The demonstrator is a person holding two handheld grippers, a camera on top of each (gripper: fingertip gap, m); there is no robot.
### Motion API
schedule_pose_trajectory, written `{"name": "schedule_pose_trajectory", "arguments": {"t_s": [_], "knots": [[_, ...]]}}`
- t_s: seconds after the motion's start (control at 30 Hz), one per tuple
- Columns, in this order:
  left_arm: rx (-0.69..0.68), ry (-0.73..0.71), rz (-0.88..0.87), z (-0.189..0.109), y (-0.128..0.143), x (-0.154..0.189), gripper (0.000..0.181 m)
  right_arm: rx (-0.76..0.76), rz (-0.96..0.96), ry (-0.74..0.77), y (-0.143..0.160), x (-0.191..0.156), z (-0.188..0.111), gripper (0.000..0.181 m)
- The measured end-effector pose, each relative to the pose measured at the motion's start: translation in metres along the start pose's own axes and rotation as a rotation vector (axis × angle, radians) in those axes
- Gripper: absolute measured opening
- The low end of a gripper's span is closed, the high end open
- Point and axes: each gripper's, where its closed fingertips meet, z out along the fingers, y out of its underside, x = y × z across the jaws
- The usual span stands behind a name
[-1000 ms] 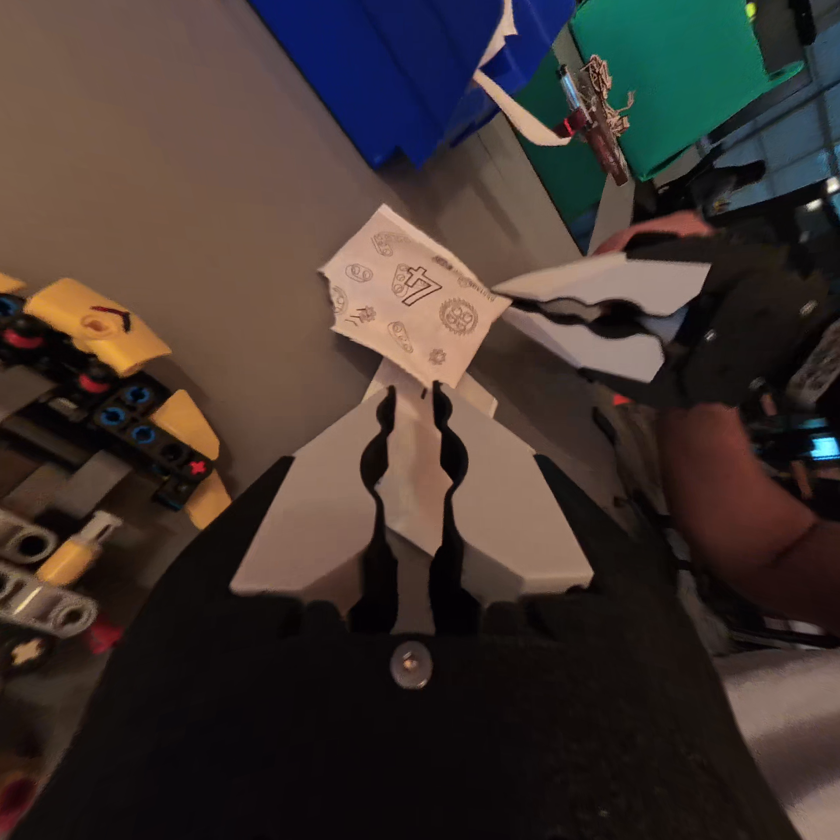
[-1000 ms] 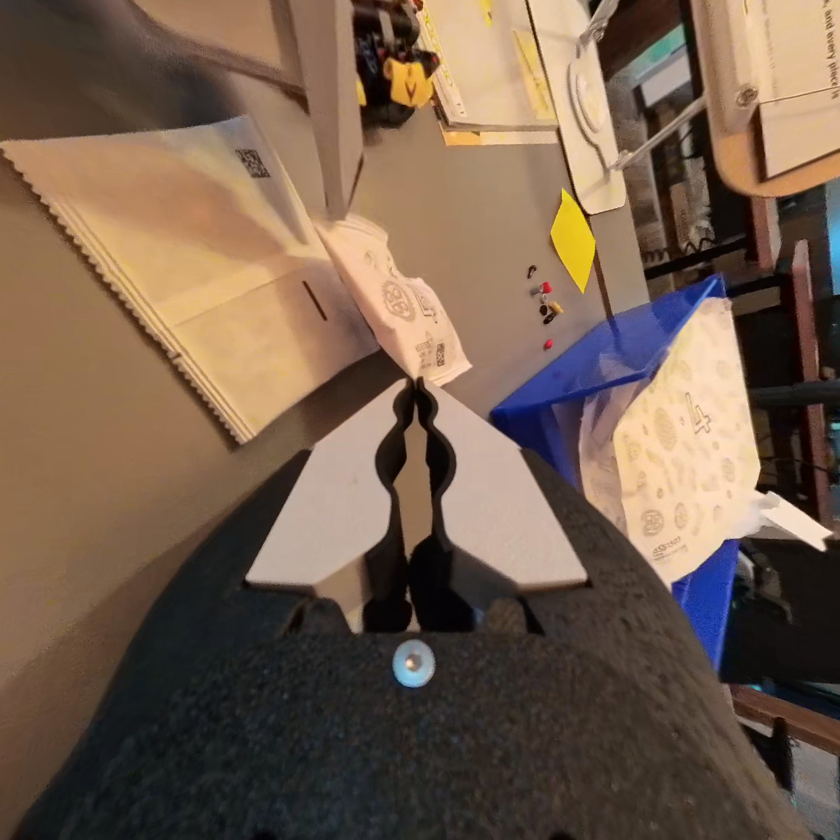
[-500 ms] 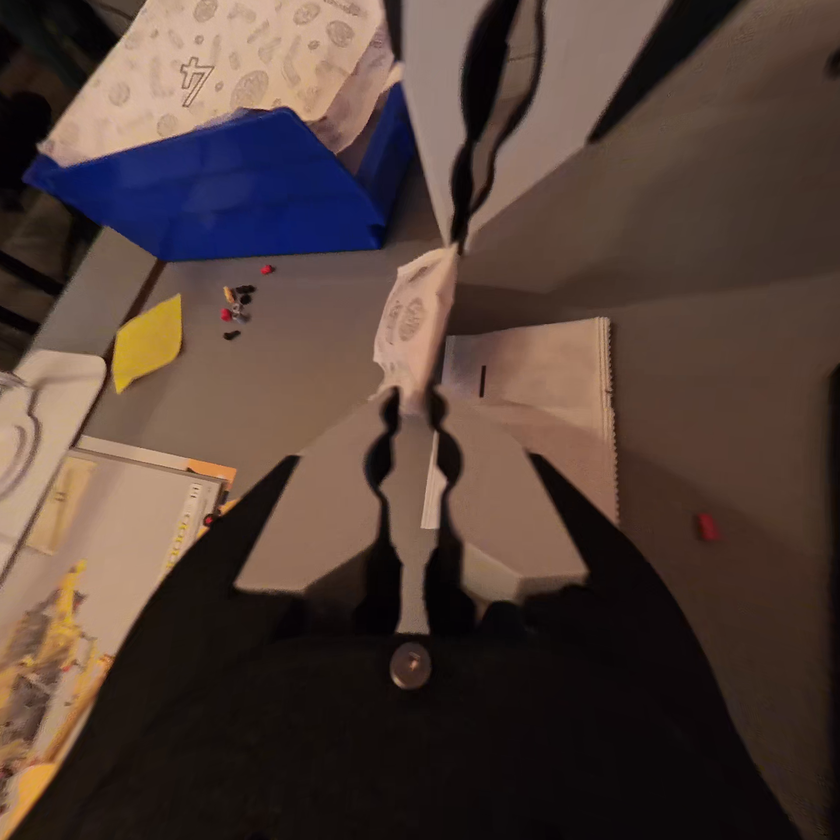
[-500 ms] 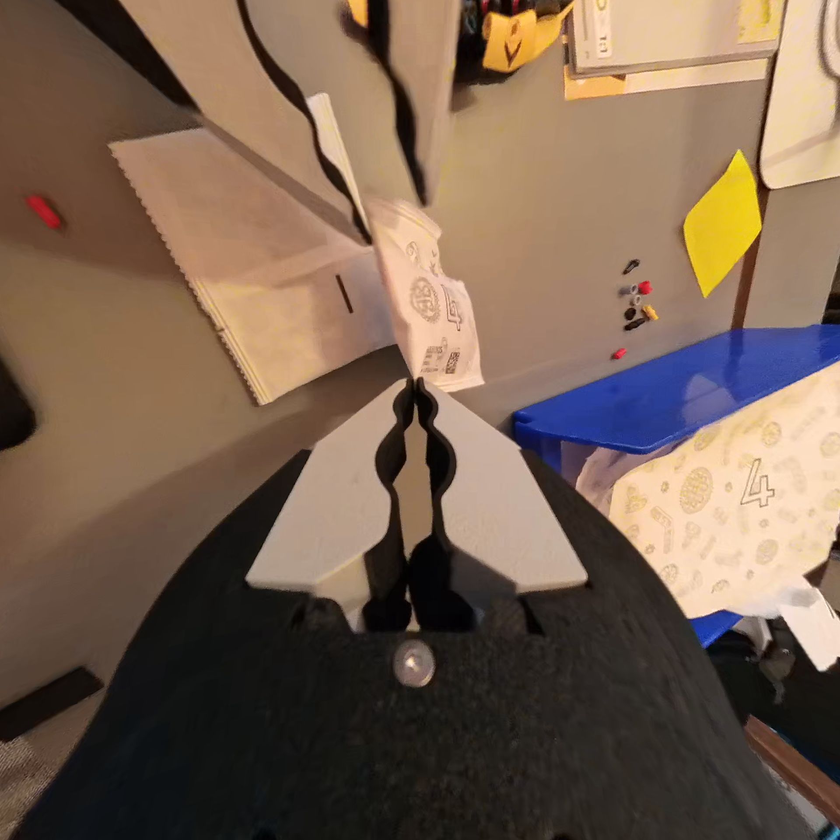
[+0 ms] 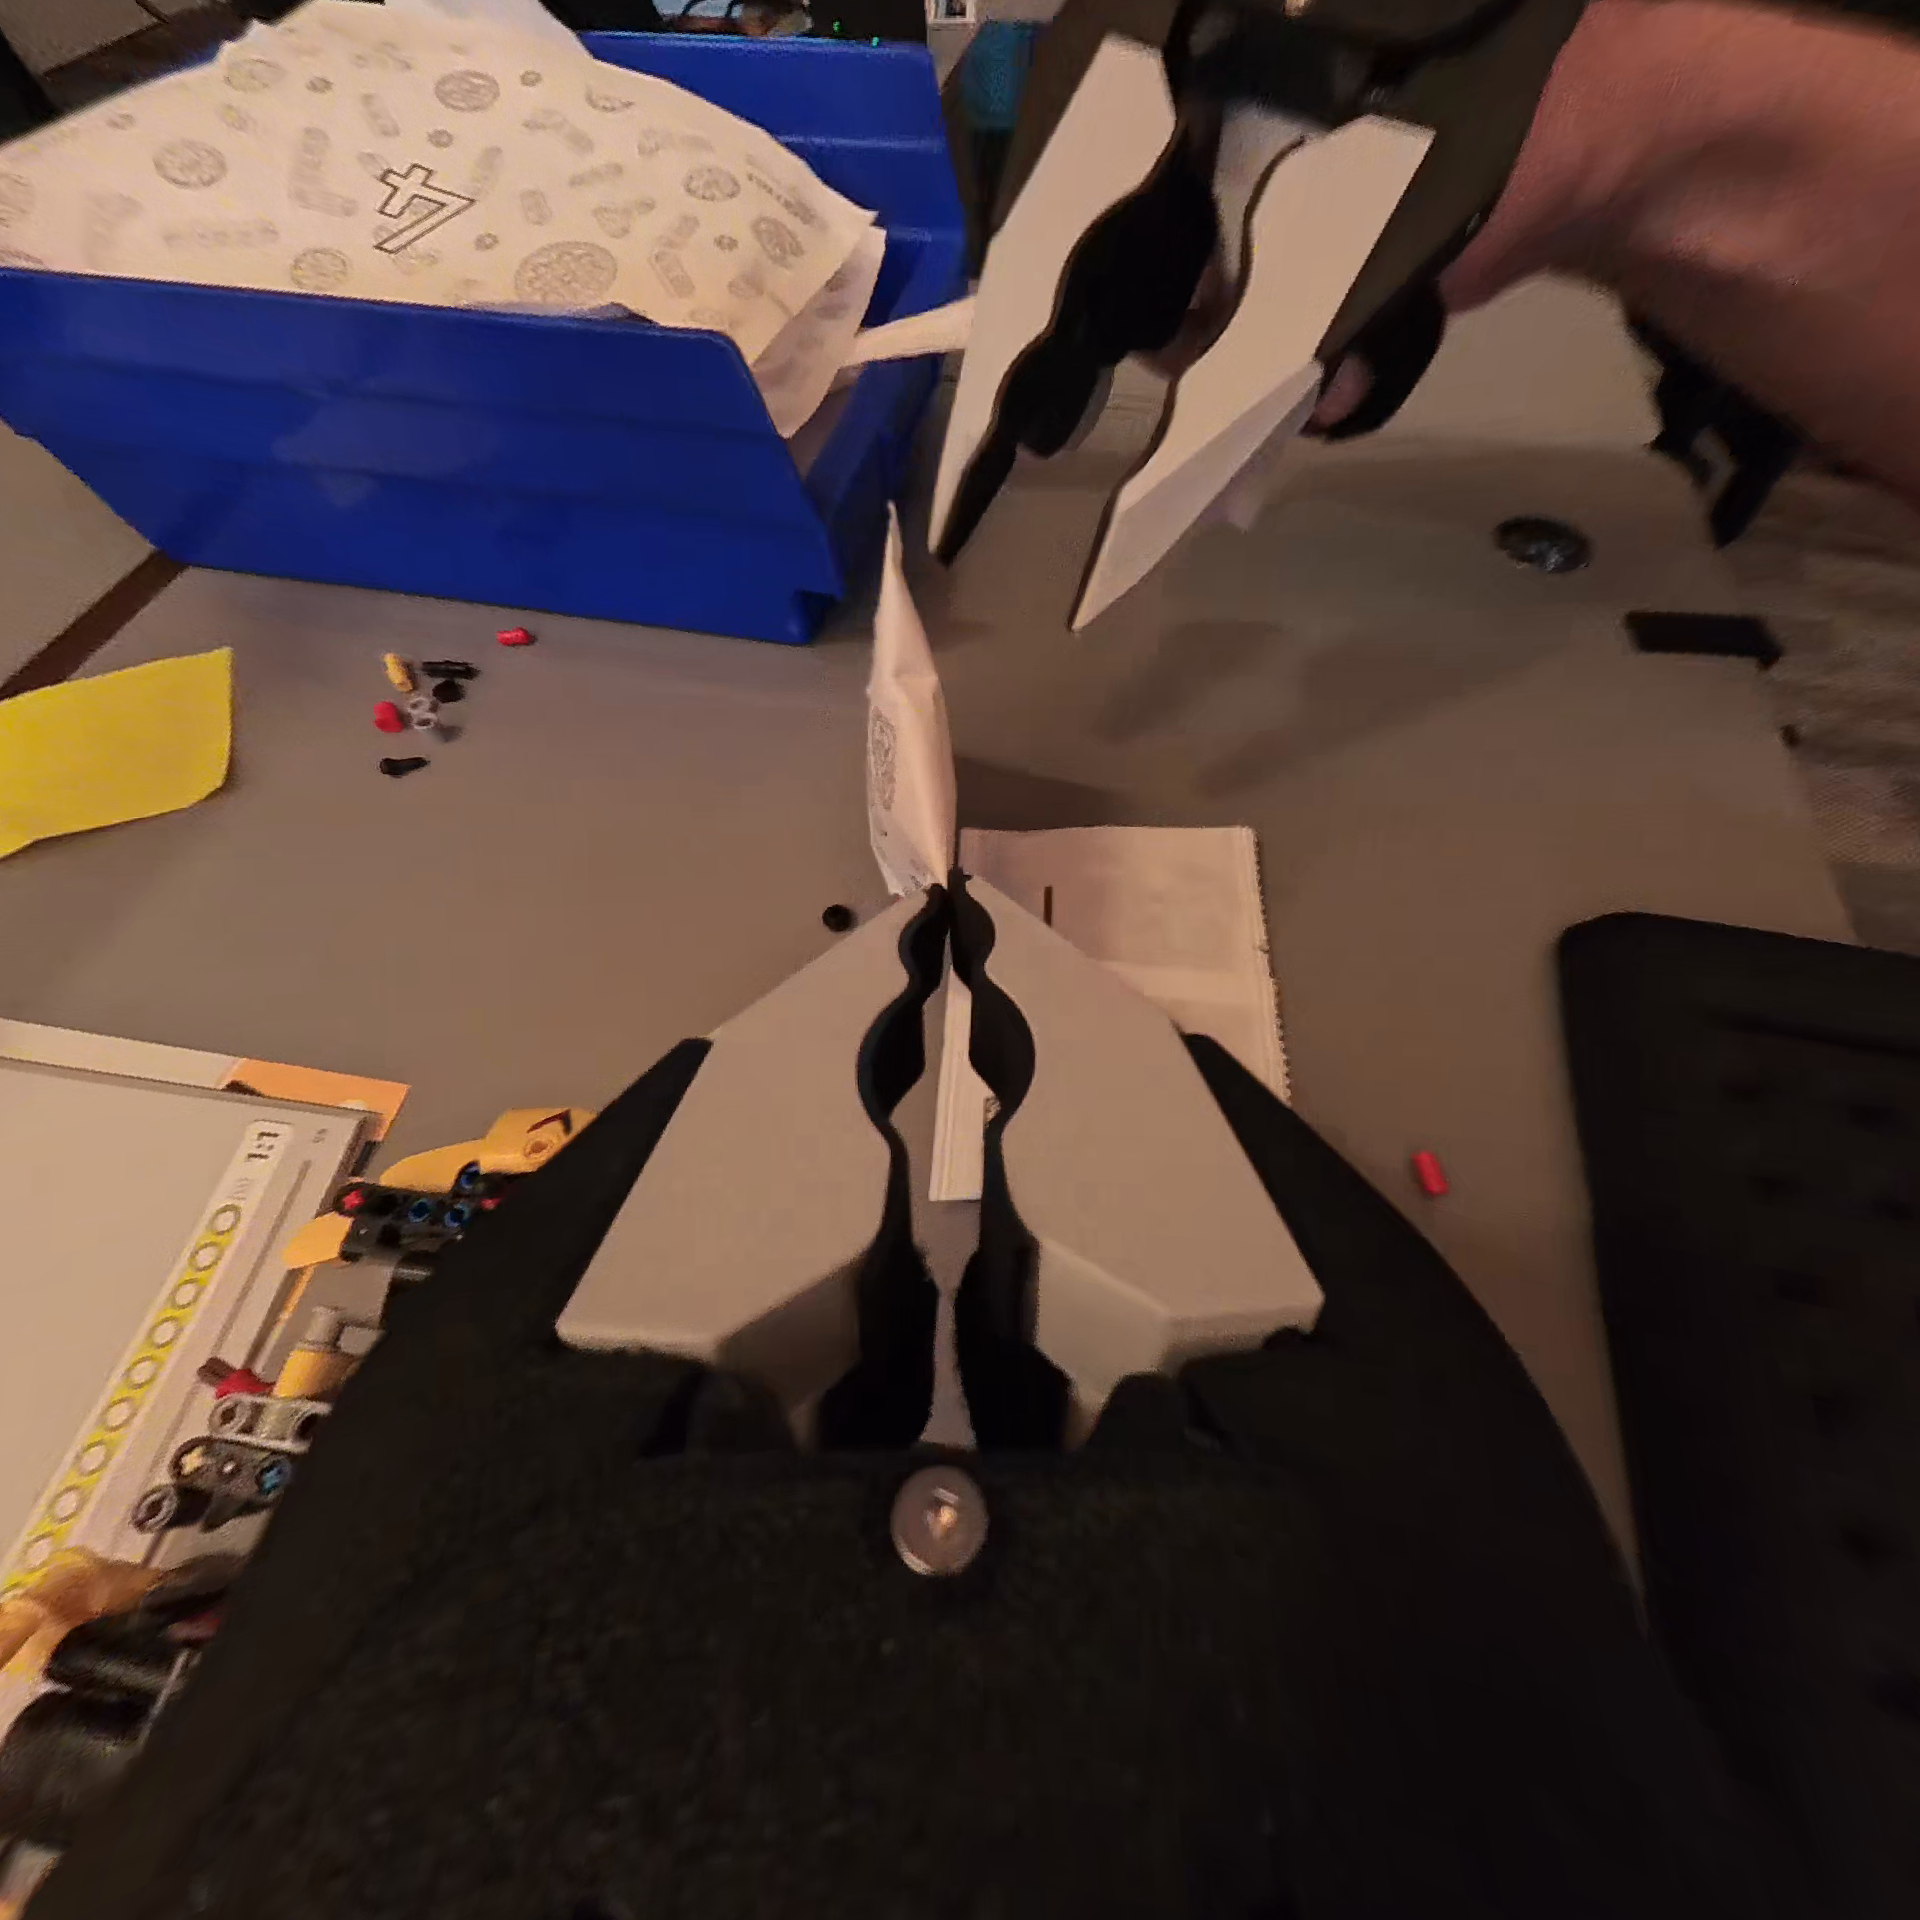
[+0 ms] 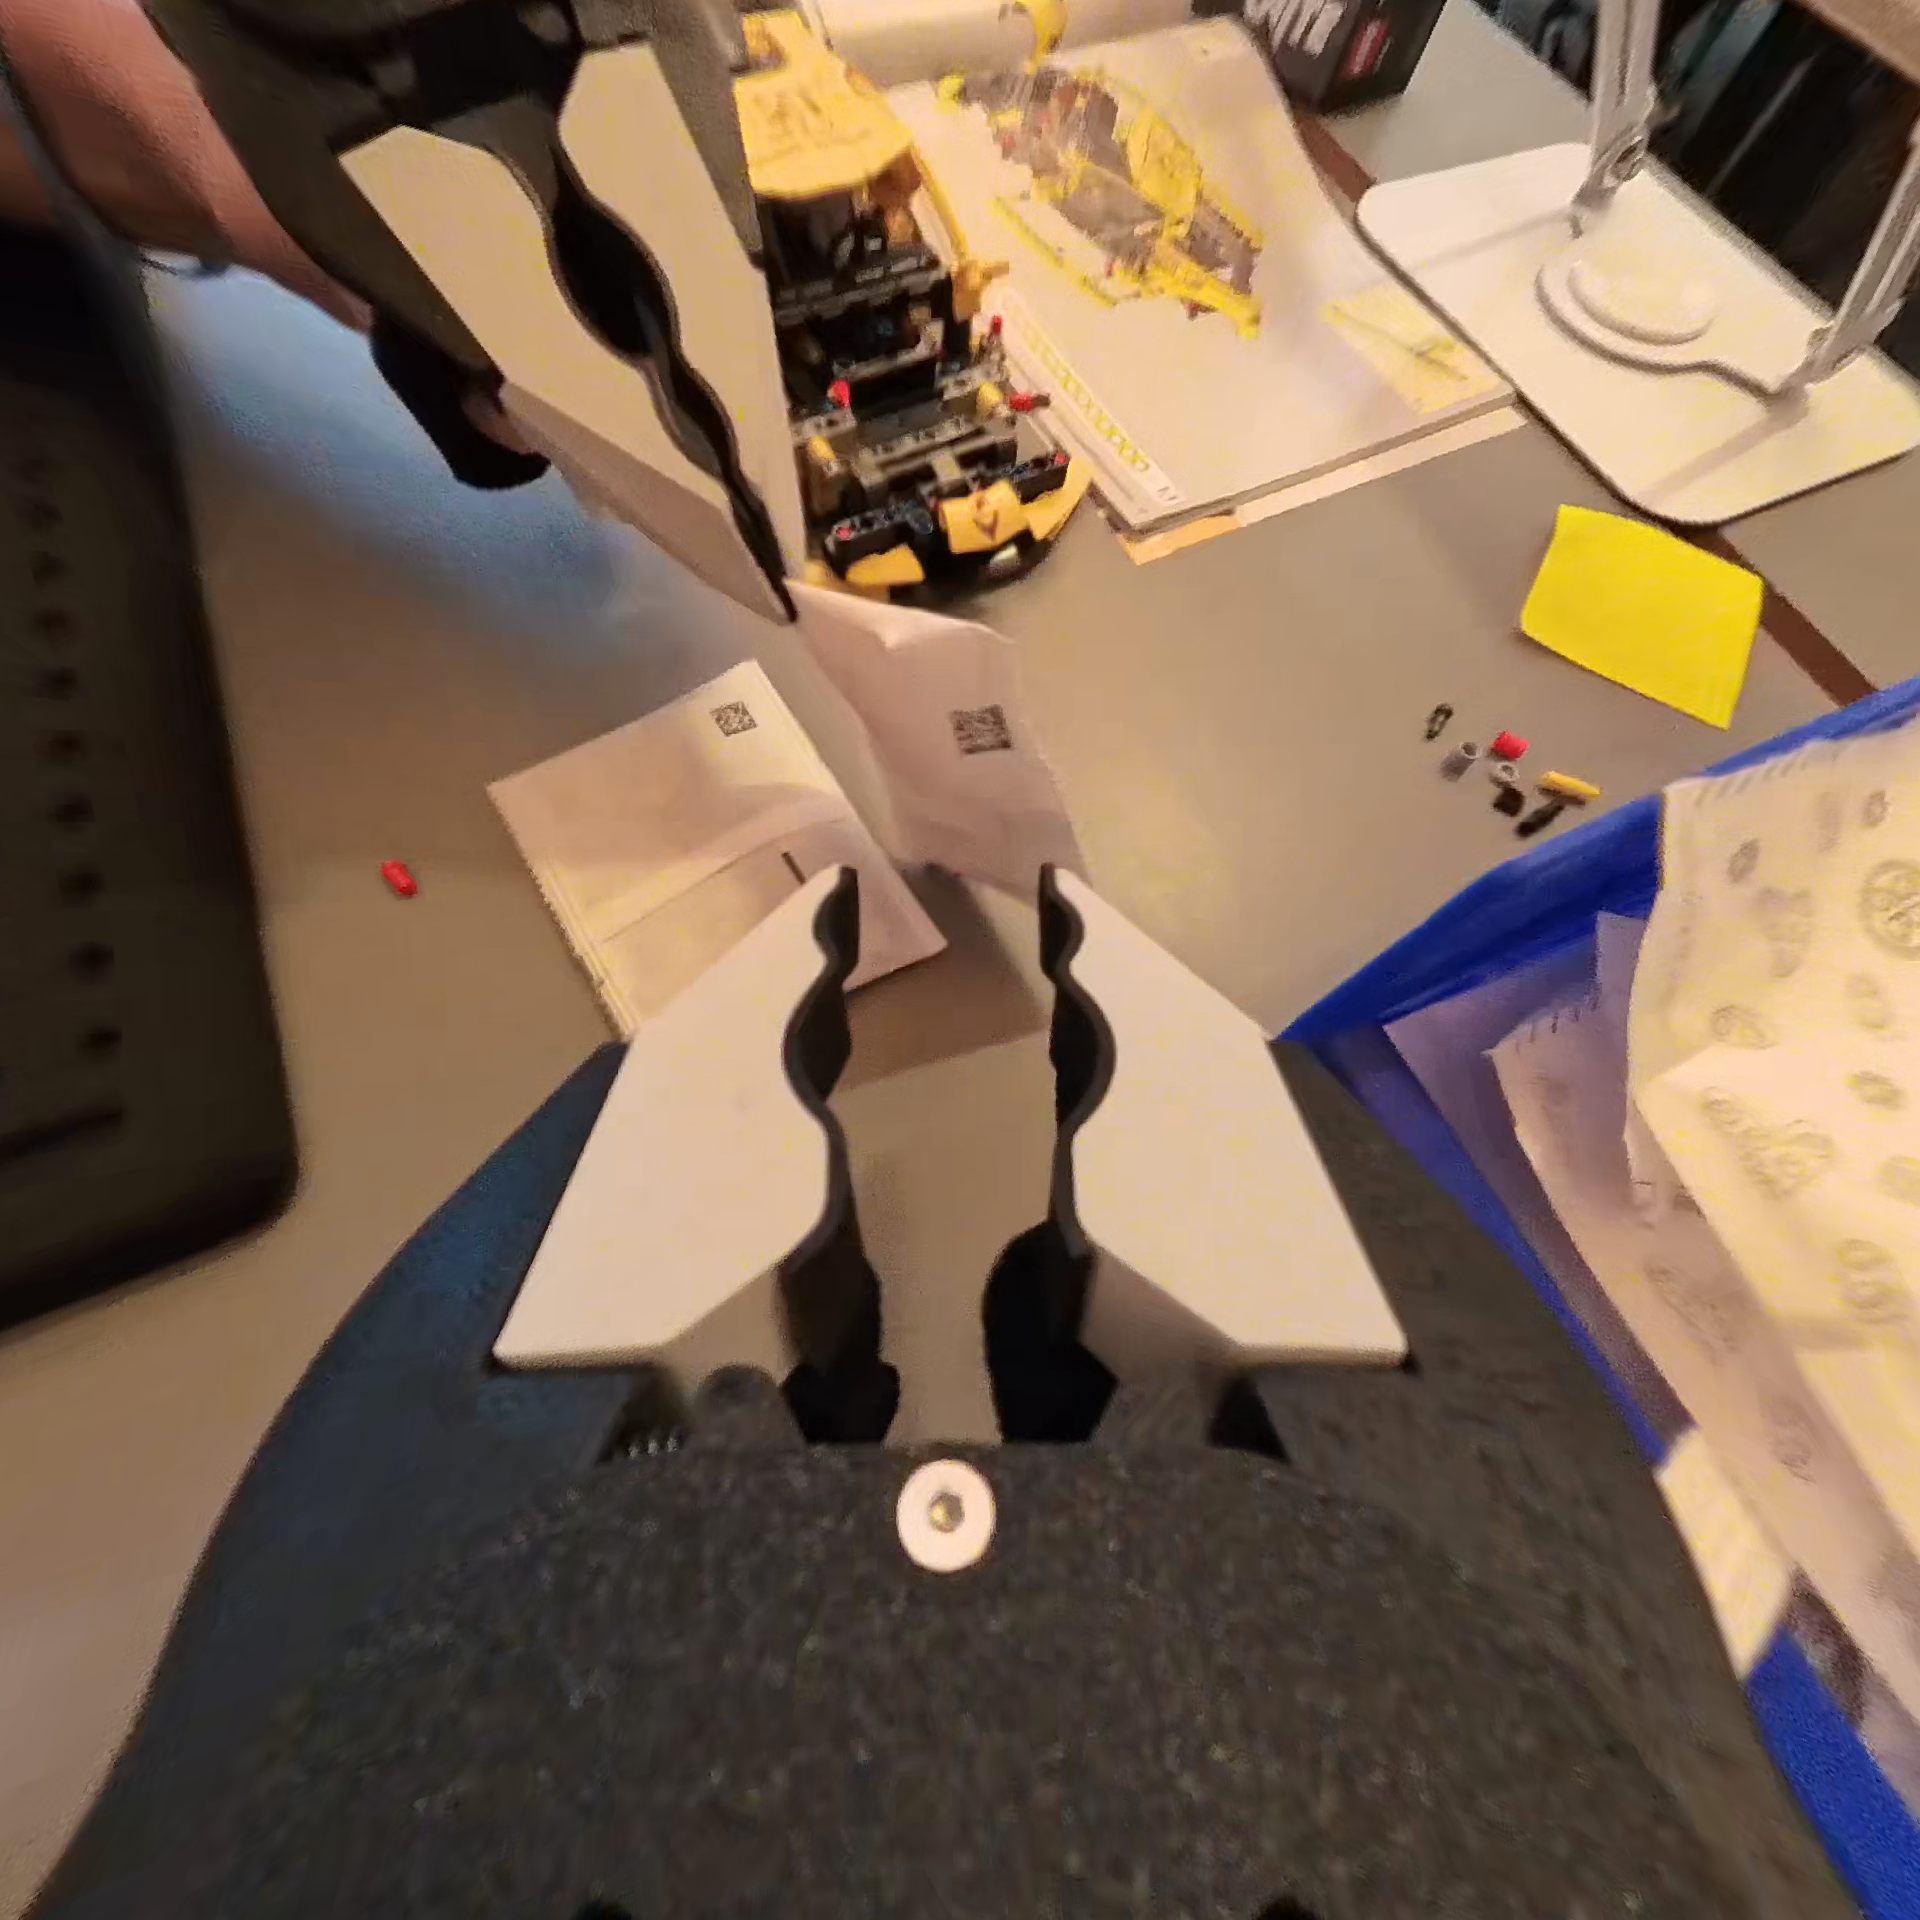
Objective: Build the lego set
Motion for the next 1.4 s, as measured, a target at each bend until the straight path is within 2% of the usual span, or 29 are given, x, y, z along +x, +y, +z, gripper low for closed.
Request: {"name": "schedule_pose_trajectory", "arguments": {"t_s": [0.1, 0.23, 0.33, 0.4, 0.47, 0.6, 0.7, 0.9, 1.13, 1.4], "knots": [[0.034, 0.055, -0.057, -0.002, -0.003, 0.0, 0.0, 0.152, 0.024, -0.018, -0.003, 0.005, 0.008, 0.041], [0.04, 0.092, -0.062, -0.001, 0.0, 0.002, 0.0, 0.188, 0.06, -0.01, 0.002, 0.01, 0.021, 0.041], [0.019, 0.095, -0.048, 0.001, 0.005, 0.003, 0.0, 0.199, 0.036, -0.012, 0.005, 0.012, 0.025, 0.024], [0.008, 0.085, -0.06, 0.002, 0.007, 0.0, 0.0, 0.209, 0.036, -0.016, 0.007, 0.013, 0.022, 0.005], [-0.004, 0.067, -0.078, 0.004, 0.009, -0.006, 0.0, 0.213, 0.04, -0.022, 0.008, 0.014, 0.021, 0.001], [-0.048, 0.018, -0.07, 0.012, 0.011, -0.015, 0.0, 0.209, 0.052, 0.037, 0.004, 0.021, 0.021, 0.0], [-0.084, -0.008, -0.081, 0.017, 0.013, -0.017, 0.0, 0.236, 0.12, 0.019, 0.002, 0.023, 0.018, 0.0], [-0.093, -0.031, -0.087, 0.025, 0.009, -0.014, 0.0, 0.191, 0.144, 0.085, 0.017, 0.03, 0.023, 0.0], [-0.09, -0.083, -0.052, 0.022, 0.001, -0.025, 0.0, 0.201, 0.158, 0.103, 0.014, 0.031, 0.015, 0.0], [-0.106, -0.08, -0.049, 0.027, -0.001, -0.03, 0.0, 0.135, 0.17, 0.138, 0.021, 0.034, 0.022, 0.0]]}}
